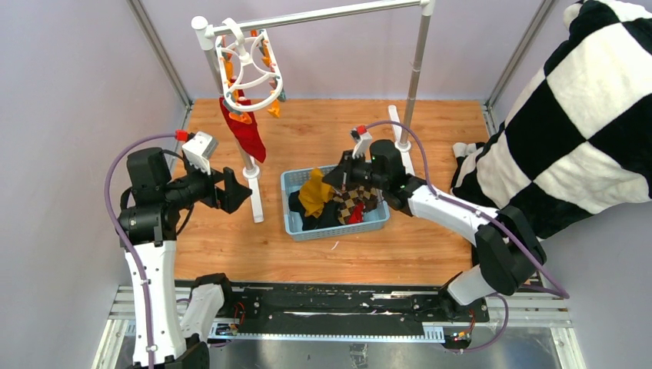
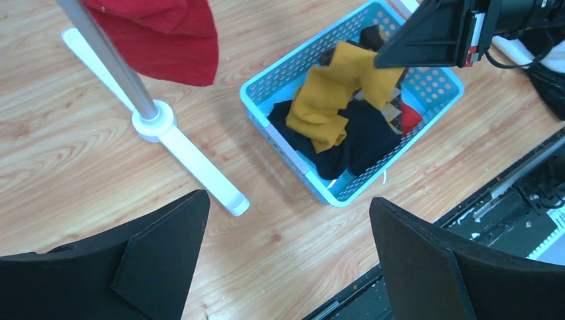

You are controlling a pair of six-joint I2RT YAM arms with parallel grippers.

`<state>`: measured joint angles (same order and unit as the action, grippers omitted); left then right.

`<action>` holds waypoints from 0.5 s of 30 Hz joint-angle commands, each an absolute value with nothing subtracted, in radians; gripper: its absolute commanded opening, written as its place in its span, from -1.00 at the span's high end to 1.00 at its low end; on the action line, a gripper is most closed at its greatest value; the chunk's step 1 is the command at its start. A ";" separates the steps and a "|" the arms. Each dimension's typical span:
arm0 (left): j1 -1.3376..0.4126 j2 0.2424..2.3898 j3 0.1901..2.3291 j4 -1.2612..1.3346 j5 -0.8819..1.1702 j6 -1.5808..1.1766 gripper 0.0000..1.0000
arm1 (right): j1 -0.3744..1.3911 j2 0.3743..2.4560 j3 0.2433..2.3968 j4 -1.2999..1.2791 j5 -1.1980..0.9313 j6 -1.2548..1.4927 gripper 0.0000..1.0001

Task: Remove the socks clipped to the hanger
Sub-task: Place the sock in the bin.

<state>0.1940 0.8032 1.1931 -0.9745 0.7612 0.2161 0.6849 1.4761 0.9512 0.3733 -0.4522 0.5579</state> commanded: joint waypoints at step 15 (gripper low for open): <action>0.354 0.880 1.139 -0.957 0.719 0.195 -0.99 | 0.611 1.320 1.038 -0.141 -0.002 0.453 0.29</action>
<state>0.2909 0.8391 1.1515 -0.9722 0.6647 0.2104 0.6170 1.3930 0.9649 -0.0944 -0.0311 0.4709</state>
